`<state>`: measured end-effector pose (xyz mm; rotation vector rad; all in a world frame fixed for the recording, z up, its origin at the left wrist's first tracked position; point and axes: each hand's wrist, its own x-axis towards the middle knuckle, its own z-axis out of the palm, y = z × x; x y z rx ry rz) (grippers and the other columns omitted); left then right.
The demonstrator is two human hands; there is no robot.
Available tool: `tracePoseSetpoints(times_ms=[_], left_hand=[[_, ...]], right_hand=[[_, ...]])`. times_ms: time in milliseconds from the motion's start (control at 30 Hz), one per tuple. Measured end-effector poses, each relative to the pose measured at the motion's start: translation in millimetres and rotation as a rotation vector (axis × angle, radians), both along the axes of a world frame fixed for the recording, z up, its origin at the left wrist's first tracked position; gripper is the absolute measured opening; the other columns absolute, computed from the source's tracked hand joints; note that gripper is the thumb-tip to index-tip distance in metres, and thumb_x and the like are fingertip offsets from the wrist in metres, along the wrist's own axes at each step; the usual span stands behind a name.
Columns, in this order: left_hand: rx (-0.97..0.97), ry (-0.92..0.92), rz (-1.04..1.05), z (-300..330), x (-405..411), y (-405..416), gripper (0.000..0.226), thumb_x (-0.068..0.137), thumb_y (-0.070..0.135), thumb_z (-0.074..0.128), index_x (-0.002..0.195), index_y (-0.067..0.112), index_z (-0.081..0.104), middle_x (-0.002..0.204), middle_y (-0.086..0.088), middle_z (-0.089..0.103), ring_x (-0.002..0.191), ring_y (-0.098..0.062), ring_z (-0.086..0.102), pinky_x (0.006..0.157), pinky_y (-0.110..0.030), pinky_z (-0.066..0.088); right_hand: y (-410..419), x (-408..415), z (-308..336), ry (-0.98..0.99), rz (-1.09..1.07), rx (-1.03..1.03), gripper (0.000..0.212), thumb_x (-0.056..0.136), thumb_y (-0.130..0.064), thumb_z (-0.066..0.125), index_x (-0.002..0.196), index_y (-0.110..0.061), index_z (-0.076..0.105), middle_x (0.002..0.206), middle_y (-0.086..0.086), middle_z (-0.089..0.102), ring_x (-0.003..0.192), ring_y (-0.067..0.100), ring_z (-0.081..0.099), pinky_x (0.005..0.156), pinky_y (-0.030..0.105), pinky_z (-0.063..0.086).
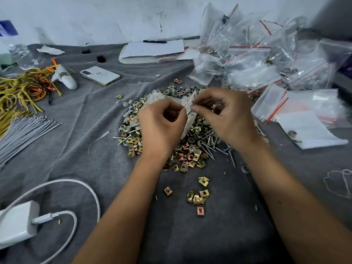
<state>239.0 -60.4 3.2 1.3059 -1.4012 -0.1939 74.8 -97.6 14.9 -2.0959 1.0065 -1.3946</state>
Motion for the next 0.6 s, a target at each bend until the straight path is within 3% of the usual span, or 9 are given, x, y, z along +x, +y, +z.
tracePoseSetpoints(times_ms=[100,200,333,400,500,600], left_hand=[[-0.076,0.016,0.041,0.7,1.6,0.6,0.010,0.085,0.007,0.074,0.077,0.012,0.075,0.067,0.007,0.069,0.060,-0.010,0.065,0.056,-0.020,0.050],[-0.159,-0.008,0.109,-0.5,2.7,-0.8,0.008,0.084,0.011,0.074,0.077,0.011,0.074,0.068,0.005,0.069,0.062,-0.011,0.065,0.058,-0.030,0.054],[-0.200,-0.102,0.146,-4.2,1.7,-2.8,0.010,0.083,0.010,0.074,0.073,0.011,0.071,0.067,0.003,0.066,0.059,-0.011,0.061,0.056,-0.035,0.051],[-0.191,-0.128,0.155,-6.5,3.0,-4.7,0.011,0.083,0.007,0.073,0.072,0.010,0.070,0.066,0.002,0.064,0.059,-0.015,0.060,0.055,-0.040,0.050],[-0.168,-0.150,0.175,-8.5,4.9,-6.2,0.013,0.081,0.005,0.073,0.070,0.010,0.069,0.064,0.002,0.063,0.058,-0.015,0.058,0.055,-0.040,0.050],[-0.134,-0.152,0.181,-9.5,4.1,-6.5,0.013,0.081,0.006,0.072,0.070,0.011,0.069,0.065,0.003,0.064,0.059,-0.015,0.058,0.056,-0.039,0.050]], right_hand=[[-1.9,0.2,-3.2,0.132,0.035,0.043,0.015,0.086,-0.009,0.081,0.099,-0.013,0.076,0.091,-0.006,0.077,0.085,-0.001,0.074,0.074,0.022,0.062],[-3.7,4.2,-7.2,0.139,-0.004,0.055,0.014,0.087,-0.010,0.080,0.098,-0.016,0.075,0.087,-0.007,0.077,0.078,-0.006,0.072,0.068,0.016,0.058],[-4.7,10.6,-10.7,0.142,0.006,0.055,0.023,0.084,-0.012,0.082,0.108,-0.013,0.079,0.094,-0.002,0.079,0.086,0.002,0.074,0.078,0.025,0.061],[-4.7,6.7,-10.3,0.115,0.041,0.127,0.031,0.084,-0.010,0.083,0.115,-0.014,0.077,0.098,-0.001,0.078,0.086,0.004,0.075,0.072,0.024,0.061],[-7.9,-12.1,-0.8,0.006,0.025,0.096,0.021,0.083,-0.013,0.085,0.102,-0.013,0.076,0.091,-0.005,0.076,0.076,0.008,0.074,0.061,0.020,0.059],[-12.2,-34.6,11.6,0.200,0.065,0.173,0.019,0.077,-0.033,0.087,0.087,-0.019,0.079,0.081,-0.011,0.074,0.075,0.006,0.070,0.067,0.022,0.054]])
